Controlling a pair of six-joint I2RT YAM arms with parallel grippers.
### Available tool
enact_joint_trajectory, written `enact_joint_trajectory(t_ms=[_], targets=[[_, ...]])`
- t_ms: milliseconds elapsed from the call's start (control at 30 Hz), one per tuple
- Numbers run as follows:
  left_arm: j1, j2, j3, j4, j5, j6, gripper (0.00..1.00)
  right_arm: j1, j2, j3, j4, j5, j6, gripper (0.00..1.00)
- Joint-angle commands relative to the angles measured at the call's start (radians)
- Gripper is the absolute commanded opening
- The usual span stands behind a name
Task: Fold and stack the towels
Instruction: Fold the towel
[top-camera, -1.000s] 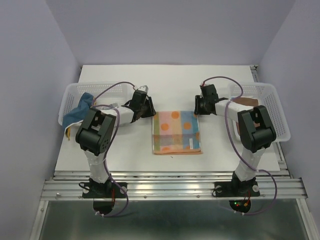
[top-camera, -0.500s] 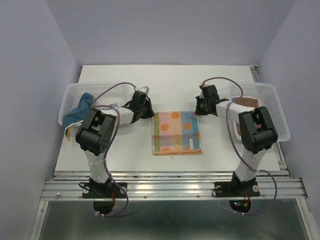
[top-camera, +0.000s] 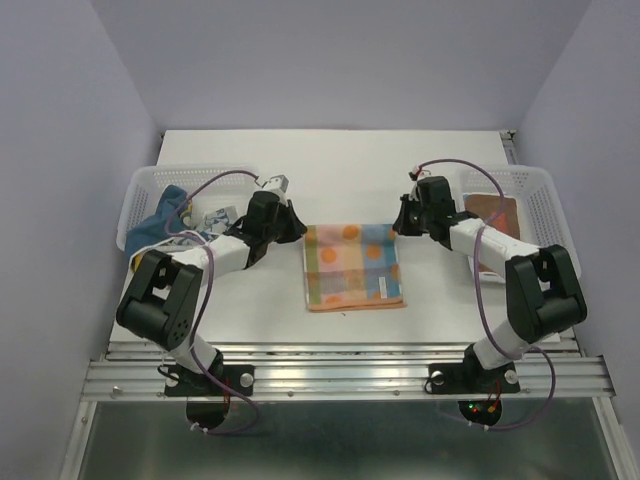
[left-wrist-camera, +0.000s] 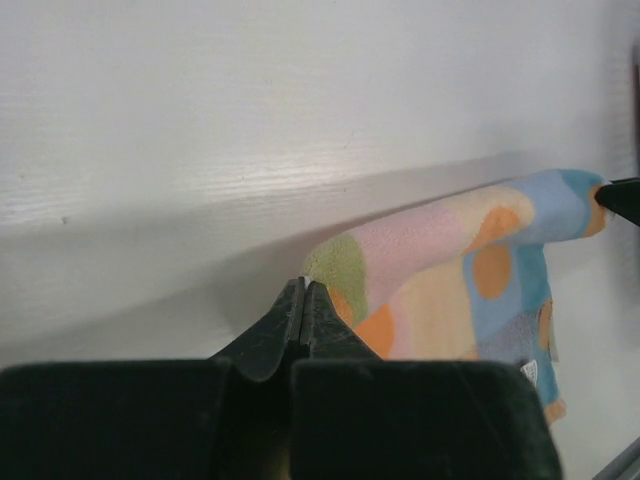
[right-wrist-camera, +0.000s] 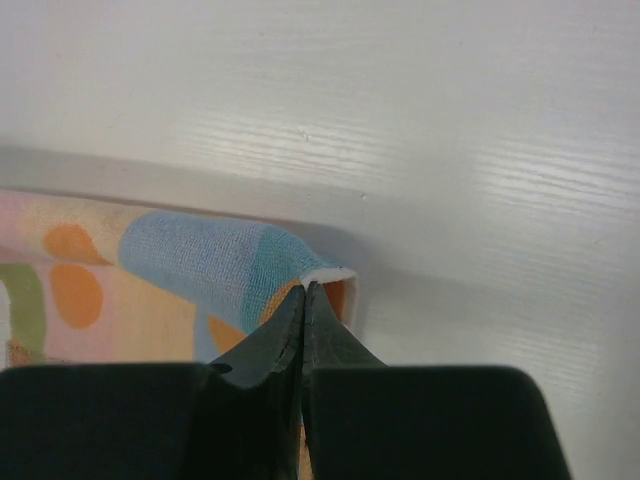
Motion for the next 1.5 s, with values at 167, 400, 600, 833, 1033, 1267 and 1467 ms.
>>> enact_joint_trajectory(t_ms=[167,400,600,833,1033,1267,1467], targets=[[-0.06,-0.202,-0.203,0.098,0.019,-0.077,0.0,0.003,-0.214,-0.173,0.058,-0.096,0.068,0.01],[-0.12,-0.364,-0.346,0.13,0.01,-0.148,0.0,0.026,-0.388,-0.278,-0.007,-0.105,0.113,0.01],[-0.156,-0.476,-0.438,0.136,-0.001,-0.194,0.0,0.055,-0.491,-0.353,-0.073,-0.105,0.139,0.01],[-0.18,-0.562,-0.514,0.138,0.01,-0.237,0.0,0.062,-0.593,-0.417,-0.117,-0.117,0.156,0.01],[-0.195,-0.63,-0.576,0.138,0.031,-0.264,0.0,0.062,-0.647,-0.463,-0.166,-0.107,0.153,0.01],[-0.212,-0.579,-0.627,0.139,0.056,-0.29,0.0,0.062,-0.62,-0.511,-0.116,-0.125,0.17,0.04],[-0.222,-0.573,-0.659,0.141,0.106,-0.301,0.19,0.062,-0.586,-0.528,-0.116,-0.098,0.185,0.29]])
